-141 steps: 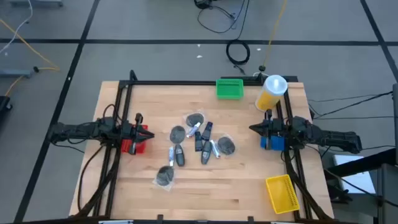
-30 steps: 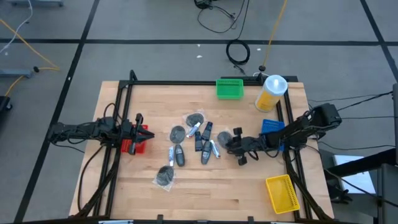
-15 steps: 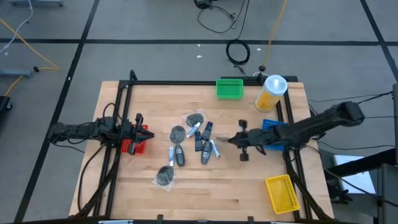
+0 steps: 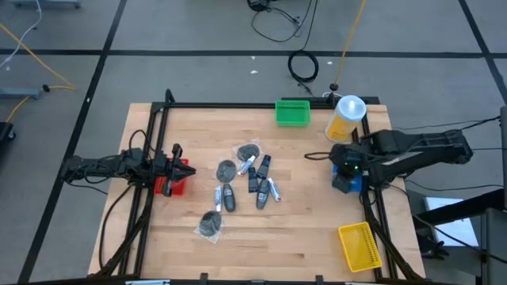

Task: Pick & Place Travel size toiletries
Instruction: Put the black hairbrush into the blue bin, then put the white toothpaste into the red bin

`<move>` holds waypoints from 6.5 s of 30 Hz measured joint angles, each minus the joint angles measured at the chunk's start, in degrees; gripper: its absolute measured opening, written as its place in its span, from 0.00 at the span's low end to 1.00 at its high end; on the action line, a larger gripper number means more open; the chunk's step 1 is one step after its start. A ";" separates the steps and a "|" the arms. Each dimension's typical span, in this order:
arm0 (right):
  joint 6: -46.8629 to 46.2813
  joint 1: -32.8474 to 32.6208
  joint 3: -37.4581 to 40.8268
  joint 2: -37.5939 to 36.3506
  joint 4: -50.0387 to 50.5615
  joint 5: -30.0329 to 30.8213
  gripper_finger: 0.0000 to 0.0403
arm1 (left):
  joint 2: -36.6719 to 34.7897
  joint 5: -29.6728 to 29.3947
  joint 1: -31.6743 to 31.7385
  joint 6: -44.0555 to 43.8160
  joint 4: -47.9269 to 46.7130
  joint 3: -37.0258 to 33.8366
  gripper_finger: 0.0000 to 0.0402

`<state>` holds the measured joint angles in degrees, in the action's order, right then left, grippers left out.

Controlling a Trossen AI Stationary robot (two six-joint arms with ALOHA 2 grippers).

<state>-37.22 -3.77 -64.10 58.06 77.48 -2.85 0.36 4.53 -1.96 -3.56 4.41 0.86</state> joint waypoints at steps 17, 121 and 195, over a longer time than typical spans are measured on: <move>24.23 22.27 14.60 0.13 -4.90 -15.27 0.00 | 0.00 0.03 0.00 -0.50 0.20 0.00 0.08; 32.36 -12.86 40.79 55.30 -149.46 37.35 0.59 | 92.98 -8.81 -12.22 -72.92 -34.78 49.46 0.57; 33.37 -13.18 40.79 55.25 -149.88 37.31 0.59 | 71.50 -10.60 -11.19 -89.60 -82.58 41.24 0.09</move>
<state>-3.86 -16.95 -23.31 113.32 -72.40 34.46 71.86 -6.07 -13.15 -93.16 -78.17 42.11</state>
